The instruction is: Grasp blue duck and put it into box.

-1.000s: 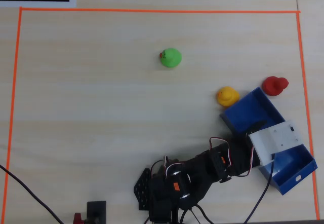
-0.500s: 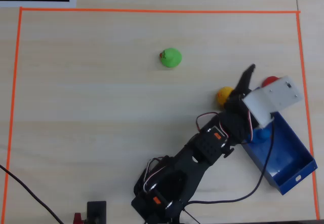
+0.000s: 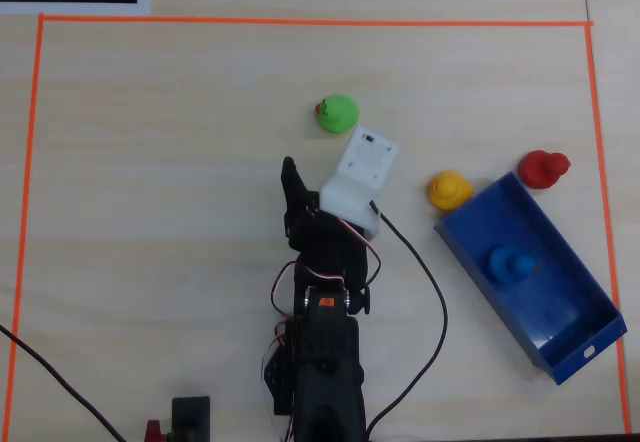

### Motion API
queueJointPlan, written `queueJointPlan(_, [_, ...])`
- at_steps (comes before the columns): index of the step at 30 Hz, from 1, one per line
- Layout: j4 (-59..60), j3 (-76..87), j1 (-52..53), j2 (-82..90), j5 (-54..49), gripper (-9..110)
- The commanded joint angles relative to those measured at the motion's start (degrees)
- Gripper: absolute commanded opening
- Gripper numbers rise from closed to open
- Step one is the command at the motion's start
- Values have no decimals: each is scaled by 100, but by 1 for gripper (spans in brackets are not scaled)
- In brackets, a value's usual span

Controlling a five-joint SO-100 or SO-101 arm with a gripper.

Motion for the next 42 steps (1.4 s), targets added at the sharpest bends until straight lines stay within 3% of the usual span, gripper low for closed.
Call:
queueJointPlan(1, [132, 1028, -422, 729, 79, 26])
queueJointPlan(10, [1538, 1679, -932, 1626, 167, 21])
queueJointPlan(17, [2637, 1679, -976, 1626, -281, 0])
queueJointPlan(20, [2979, 1688, -976, 1626, -809, 0])
queueJointPlan(25, [2997, 1688, -940, 1626, -782, 1])
queueJointPlan(27, [2997, 1688, -940, 1626, -809, 6])
queueJointPlan(42, [2997, 1688, -940, 1626, -809, 6])
